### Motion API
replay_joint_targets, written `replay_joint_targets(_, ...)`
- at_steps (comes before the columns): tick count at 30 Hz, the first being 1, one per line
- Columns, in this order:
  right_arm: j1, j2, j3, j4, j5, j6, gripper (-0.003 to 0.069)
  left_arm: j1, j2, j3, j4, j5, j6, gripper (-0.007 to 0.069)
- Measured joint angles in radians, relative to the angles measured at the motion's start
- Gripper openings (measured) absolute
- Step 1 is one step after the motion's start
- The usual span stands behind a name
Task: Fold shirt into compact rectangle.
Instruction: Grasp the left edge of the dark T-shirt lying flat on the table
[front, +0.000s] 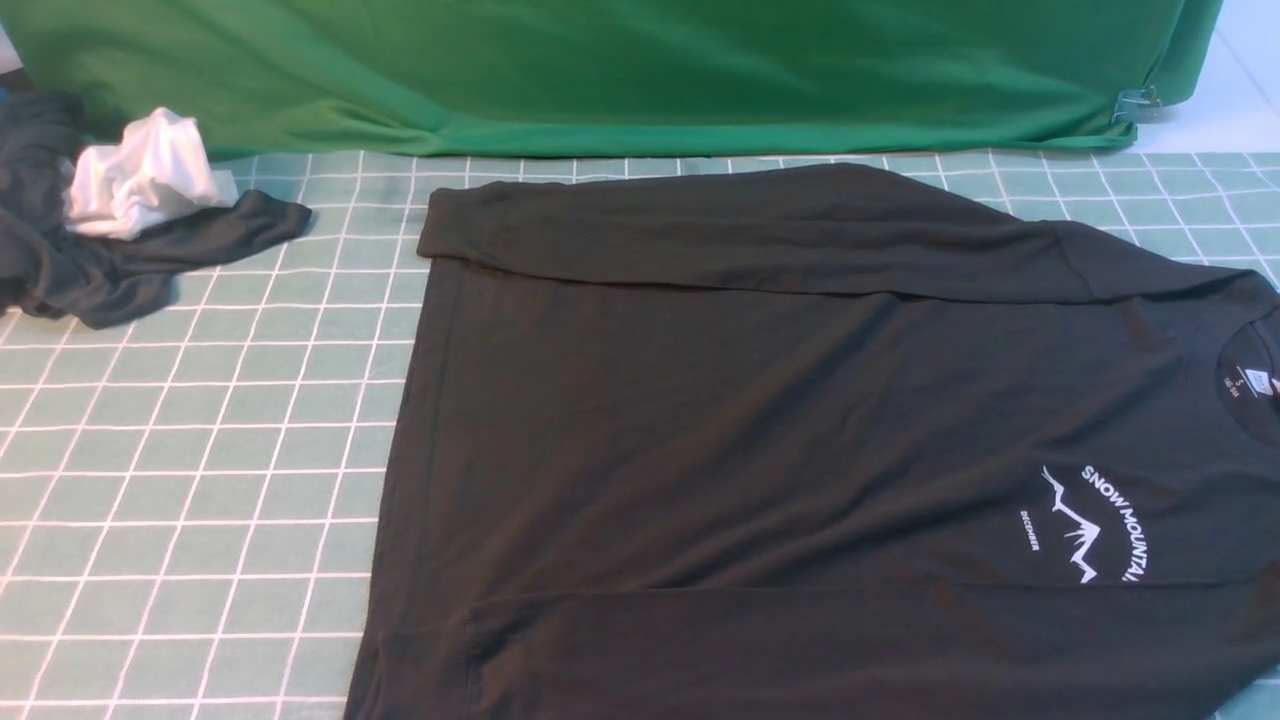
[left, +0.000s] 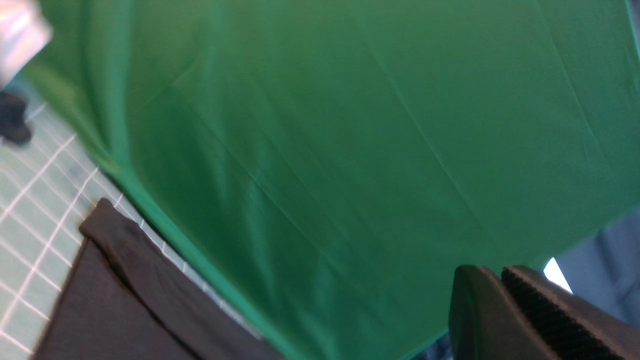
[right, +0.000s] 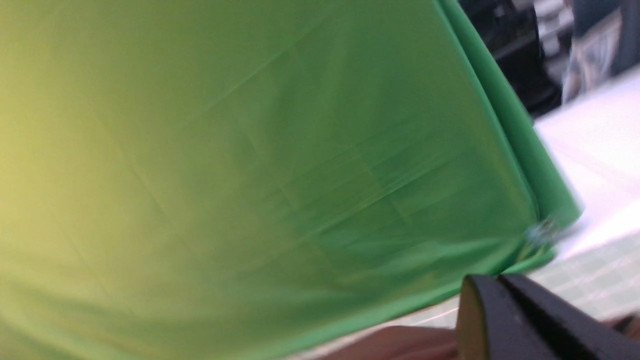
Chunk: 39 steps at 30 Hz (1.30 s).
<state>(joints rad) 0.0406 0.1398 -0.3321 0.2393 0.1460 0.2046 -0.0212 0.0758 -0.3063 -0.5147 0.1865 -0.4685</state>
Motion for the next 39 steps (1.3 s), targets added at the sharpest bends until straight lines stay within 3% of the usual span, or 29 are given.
replay_joint_targets(2,0.0,0.108,-0.15,-0.002,0.158,-0.14,0.0018,0.0,0.133,-0.134,0.075,0.153,0.025,0.0016)
replay_joint_targets(4,0.0,0.168,-0.219,-0.003,0.247,-0.194,0.0018,0.0,0.209,-0.186,0.099,0.259,0.06,0.0016)
replay_joint_targets(6,0.0,0.319,-0.359,-0.004,0.463,-0.29,0.0018,0.0,0.425,-0.274,0.109,0.456,0.17,0.0016)
replay_joint_targets(9,0.0,0.476,-0.438,-0.004,0.626,-0.361,0.0019,0.0,0.707,-0.303,0.06,0.614,0.343,0.0016)
replay_joint_targets(13,0.0,0.598,-0.447,-0.005,0.707,-0.405,0.0019,0.0,1.012,-0.276,-0.016,0.651,0.504,0.0016)
replay_joint_targets(17,0.0,0.684,-0.441,-0.007,0.791,-0.447,0.0024,-0.063,1.226,-0.259,-0.052,0.622,0.574,0.0016)
replay_joint_targets(20,0.0,0.707,-0.426,-0.007,0.795,-0.452,0.0029,-0.151,1.321,-0.273,-0.029,0.564,0.543,0.0016)
replay_joint_targets(24,0.0,0.716,-0.422,-0.007,0.786,-0.453,0.0036,-0.243,1.387,-0.332,0.074,0.545,0.41,0.0027)
replay_joint_targets(25,0.0,0.716,-0.422,-0.007,0.782,-0.453,0.0037,-0.28,1.396,-0.37,0.175,0.546,0.312,0.0044)
replay_joint_targets(28,0.0,0.716,-0.422,-0.006,0.78,-0.453,0.0039,-0.304,1.396,-0.416,0.289,0.546,0.202,0.0084)
replay_joint_targets(32,0.0,0.716,-0.422,-0.006,0.779,-0.453,0.0045,-0.308,1.405,-0.417,0.358,0.499,0.135,0.0179)
replay_joint_targets(39,0.0,0.716,-0.422,-0.005,0.773,-0.451,0.0051,-0.308,1.479,-0.392,0.375,0.454,0.128,0.0358)
